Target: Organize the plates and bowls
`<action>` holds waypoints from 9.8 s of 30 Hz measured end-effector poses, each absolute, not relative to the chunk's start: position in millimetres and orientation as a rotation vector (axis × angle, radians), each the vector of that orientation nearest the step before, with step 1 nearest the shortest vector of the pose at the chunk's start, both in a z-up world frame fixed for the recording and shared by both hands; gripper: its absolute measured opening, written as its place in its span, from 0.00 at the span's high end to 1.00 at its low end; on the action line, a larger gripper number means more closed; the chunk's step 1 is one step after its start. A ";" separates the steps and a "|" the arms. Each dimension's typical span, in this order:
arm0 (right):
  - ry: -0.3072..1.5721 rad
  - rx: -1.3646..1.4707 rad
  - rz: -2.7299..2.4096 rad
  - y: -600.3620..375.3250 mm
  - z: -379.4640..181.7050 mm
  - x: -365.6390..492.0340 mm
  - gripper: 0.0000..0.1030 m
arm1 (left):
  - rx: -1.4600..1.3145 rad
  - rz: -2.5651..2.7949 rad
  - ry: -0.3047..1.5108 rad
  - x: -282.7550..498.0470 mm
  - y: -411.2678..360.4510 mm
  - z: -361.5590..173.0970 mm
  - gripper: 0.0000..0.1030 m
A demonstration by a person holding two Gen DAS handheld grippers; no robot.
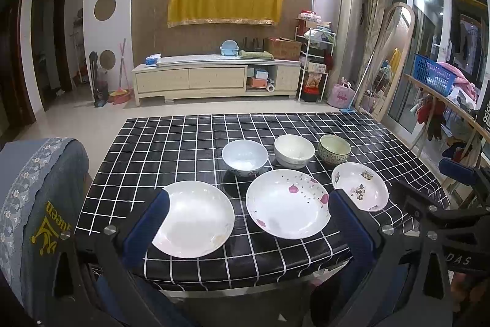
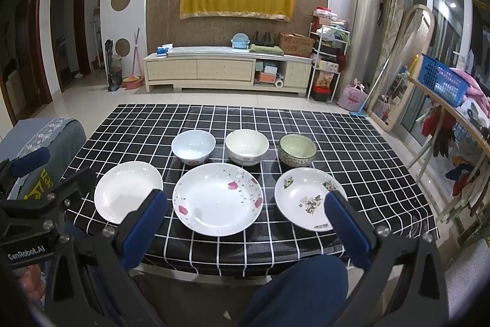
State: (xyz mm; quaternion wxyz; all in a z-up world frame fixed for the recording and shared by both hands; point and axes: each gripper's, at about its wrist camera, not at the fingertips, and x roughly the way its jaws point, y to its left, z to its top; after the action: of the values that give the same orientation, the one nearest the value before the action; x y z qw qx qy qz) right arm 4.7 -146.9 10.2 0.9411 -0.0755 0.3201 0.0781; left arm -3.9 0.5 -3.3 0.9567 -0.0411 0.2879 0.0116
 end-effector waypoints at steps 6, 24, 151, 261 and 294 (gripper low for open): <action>0.658 -0.150 0.160 -147.0 9.4 5.2 0.00 | -0.085 0.023 0.585 -4.6 0.9 -3.4 0.00; 0.670 -0.146 0.159 -146.7 5.6 3.5 0.00 | -0.083 0.024 0.591 -6.3 -0.2 -4.2 0.00; 1.137 -0.086 0.455 -87.2 -136.9 172.3 0.83 | -0.311 0.094 1.037 122.6 102.7 -121.6 0.90; 1.188 -0.214 0.477 -7.2 -169.4 191.2 0.80 | -0.321 0.191 1.149 125.3 154.4 -172.2 0.88; 1.219 -0.279 0.487 31.4 -191.9 194.2 0.80 | -0.355 0.246 1.171 130.2 186.8 -192.3 0.88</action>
State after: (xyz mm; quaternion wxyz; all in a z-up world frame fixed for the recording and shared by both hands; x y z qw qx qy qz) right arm 194.2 31.4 -191.9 0.7832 -0.1291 0.5649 0.2255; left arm 130.2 186.8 -192.3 0.8116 -0.1662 0.5482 0.1150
